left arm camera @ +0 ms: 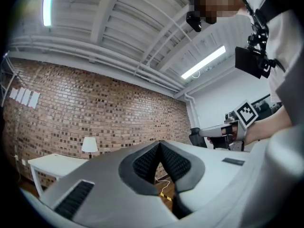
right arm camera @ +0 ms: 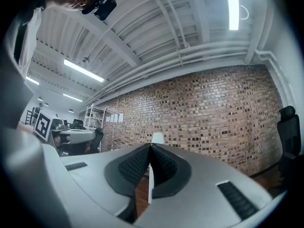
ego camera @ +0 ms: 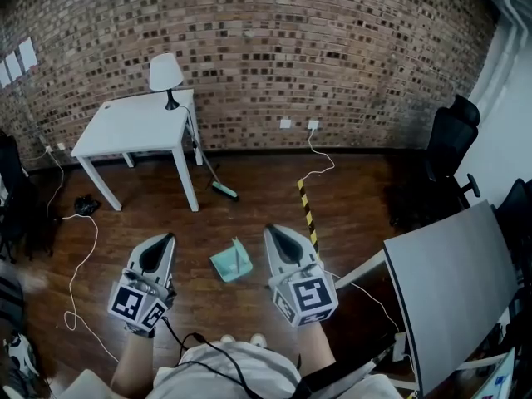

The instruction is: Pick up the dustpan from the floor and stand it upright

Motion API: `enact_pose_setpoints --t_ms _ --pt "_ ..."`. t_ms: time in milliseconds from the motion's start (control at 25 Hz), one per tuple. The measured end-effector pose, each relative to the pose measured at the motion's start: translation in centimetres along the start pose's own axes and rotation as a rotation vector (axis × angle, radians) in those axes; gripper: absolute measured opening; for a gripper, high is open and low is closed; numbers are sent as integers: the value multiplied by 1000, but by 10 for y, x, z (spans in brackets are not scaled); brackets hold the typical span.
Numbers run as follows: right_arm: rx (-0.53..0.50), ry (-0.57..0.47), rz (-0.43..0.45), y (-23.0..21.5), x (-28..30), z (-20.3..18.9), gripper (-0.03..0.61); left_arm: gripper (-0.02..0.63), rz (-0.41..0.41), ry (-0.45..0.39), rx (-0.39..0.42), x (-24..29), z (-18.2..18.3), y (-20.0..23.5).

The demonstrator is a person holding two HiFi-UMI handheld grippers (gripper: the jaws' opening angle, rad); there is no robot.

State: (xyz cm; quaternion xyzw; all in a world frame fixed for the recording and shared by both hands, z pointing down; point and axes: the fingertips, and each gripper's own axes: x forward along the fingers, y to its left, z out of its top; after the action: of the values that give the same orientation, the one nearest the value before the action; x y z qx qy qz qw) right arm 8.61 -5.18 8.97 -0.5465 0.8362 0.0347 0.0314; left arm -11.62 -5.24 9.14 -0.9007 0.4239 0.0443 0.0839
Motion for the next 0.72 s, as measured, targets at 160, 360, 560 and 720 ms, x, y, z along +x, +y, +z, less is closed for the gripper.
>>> enact_pose_setpoints --t_ms 160,360,560,720 --pt "15 3 -34 10 -7 4 3 8 -31 9 26 -11 2 -2" --pt "37 -8 -82 34 -38 4 3 6 -51 11 31 -45 2 -6" --pt "66 21 -99 50 -83 -15 2 5 -43 44 -36 -82 -17 -27" --pt "57 28 -73 64 -122 -12 2 3 -83 69 -34 -119 -19 -69"
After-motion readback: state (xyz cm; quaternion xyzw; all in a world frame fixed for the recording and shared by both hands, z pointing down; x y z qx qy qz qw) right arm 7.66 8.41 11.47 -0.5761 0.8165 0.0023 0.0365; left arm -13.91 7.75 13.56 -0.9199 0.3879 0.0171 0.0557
